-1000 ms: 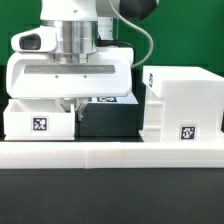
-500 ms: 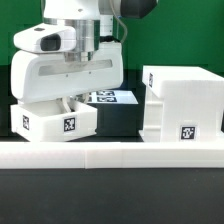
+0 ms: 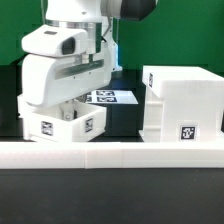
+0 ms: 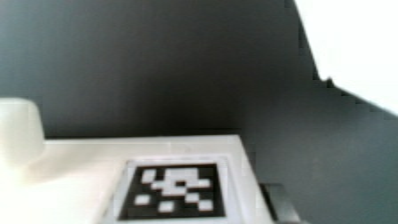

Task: Assemble drawer

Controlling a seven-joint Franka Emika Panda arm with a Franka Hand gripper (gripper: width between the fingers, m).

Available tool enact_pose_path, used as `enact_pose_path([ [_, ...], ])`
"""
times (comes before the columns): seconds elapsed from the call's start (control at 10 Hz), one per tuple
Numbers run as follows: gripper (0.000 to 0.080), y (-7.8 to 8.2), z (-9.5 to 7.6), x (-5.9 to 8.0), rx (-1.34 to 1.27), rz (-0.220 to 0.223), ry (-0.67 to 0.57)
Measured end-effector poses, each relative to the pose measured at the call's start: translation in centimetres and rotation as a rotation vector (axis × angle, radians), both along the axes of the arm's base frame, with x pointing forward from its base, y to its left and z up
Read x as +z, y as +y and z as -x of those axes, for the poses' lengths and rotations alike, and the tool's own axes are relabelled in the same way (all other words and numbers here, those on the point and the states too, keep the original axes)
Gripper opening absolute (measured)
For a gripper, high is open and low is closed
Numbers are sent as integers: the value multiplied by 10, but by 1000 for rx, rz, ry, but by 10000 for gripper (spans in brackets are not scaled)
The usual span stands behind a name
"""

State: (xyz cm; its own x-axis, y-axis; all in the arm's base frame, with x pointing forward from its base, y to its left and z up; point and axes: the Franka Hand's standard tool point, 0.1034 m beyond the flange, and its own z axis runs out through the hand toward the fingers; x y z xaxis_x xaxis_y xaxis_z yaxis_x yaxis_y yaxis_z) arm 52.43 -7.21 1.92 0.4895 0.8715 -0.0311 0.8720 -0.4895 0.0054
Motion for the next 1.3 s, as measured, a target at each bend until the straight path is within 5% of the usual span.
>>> enact_pose_path([
  [0.7, 41, -6, 7, -3, 550, 39, 46],
  [1.3, 41, 38, -4, -2, 497, 8, 55],
])
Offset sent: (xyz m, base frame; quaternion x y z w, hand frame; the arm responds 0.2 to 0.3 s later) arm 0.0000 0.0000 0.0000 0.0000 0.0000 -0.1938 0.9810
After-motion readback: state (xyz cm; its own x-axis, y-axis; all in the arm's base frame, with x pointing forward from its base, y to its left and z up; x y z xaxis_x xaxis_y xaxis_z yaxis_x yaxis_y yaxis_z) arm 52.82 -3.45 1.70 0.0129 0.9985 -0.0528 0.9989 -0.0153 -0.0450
